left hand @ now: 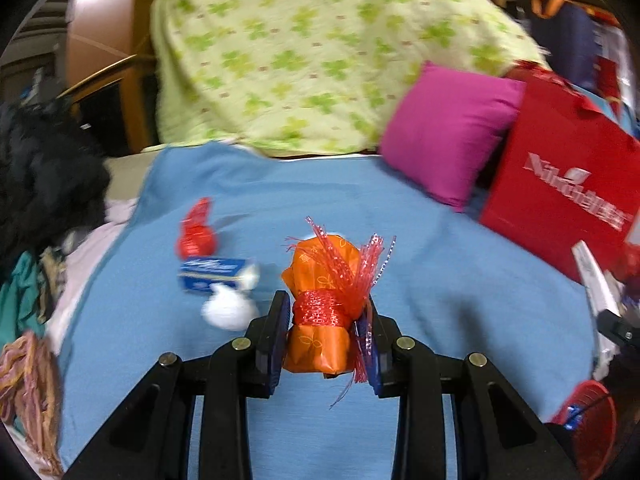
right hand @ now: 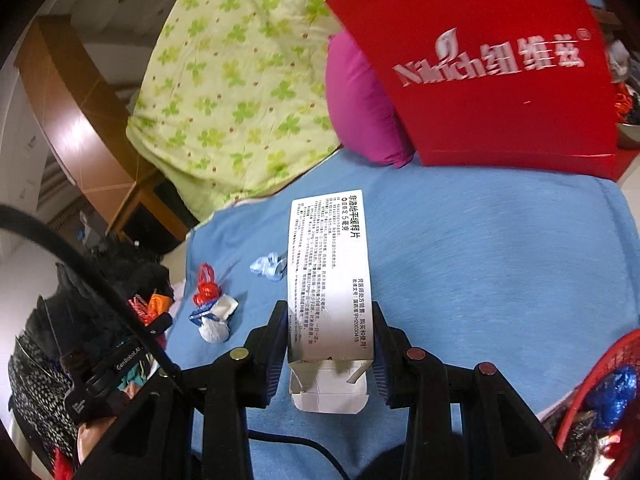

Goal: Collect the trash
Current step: 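Carry the orange mesh bag and white medicine box over the red basket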

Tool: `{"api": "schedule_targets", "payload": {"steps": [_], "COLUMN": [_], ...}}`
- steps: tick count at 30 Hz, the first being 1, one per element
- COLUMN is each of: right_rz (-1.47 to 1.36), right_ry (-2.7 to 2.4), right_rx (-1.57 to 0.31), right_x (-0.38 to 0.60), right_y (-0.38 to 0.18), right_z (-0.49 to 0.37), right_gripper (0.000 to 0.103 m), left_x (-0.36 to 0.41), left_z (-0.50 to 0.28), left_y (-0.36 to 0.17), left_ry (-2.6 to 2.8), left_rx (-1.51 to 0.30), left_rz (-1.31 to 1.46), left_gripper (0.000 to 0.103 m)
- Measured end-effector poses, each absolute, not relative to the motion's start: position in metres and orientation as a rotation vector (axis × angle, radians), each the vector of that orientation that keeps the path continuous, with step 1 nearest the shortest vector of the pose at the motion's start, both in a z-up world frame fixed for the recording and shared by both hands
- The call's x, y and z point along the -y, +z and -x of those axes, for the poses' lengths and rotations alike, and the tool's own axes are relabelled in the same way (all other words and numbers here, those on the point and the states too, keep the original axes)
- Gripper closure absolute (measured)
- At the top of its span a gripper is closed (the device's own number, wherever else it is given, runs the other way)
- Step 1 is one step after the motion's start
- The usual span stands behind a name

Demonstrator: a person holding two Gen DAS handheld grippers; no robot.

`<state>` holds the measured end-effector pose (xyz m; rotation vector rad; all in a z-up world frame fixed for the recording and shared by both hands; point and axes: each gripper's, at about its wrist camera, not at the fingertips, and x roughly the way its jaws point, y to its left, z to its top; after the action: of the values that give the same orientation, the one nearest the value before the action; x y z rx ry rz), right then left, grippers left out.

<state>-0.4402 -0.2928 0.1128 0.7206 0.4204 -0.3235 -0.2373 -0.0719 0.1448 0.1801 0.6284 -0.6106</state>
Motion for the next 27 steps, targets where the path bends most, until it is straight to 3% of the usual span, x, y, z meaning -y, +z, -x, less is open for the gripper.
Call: {"api": "schedule_targets", "payload": {"steps": [15, 27], "right_rz": [-0.733, -0.571], "right_ry": [-0.580, -0.764], "right_rx": [-0.264, -0.153], "right_x": [0.316, 0.304], "right_y": [0.128, 0.178], "right_z": [0.609, 0.714], "right_gripper": [0.063, 0.063], "left_x": [0.171, 0.201], "left_z": [0.356, 0.434], "left_y": [0.170, 0.187], "left_ry": [-0.971, -1.161], "left_rx": [-0.597, -0.594], "left_rz": [-0.259, -0.268], "left_gripper": [0.068, 0.068]}}
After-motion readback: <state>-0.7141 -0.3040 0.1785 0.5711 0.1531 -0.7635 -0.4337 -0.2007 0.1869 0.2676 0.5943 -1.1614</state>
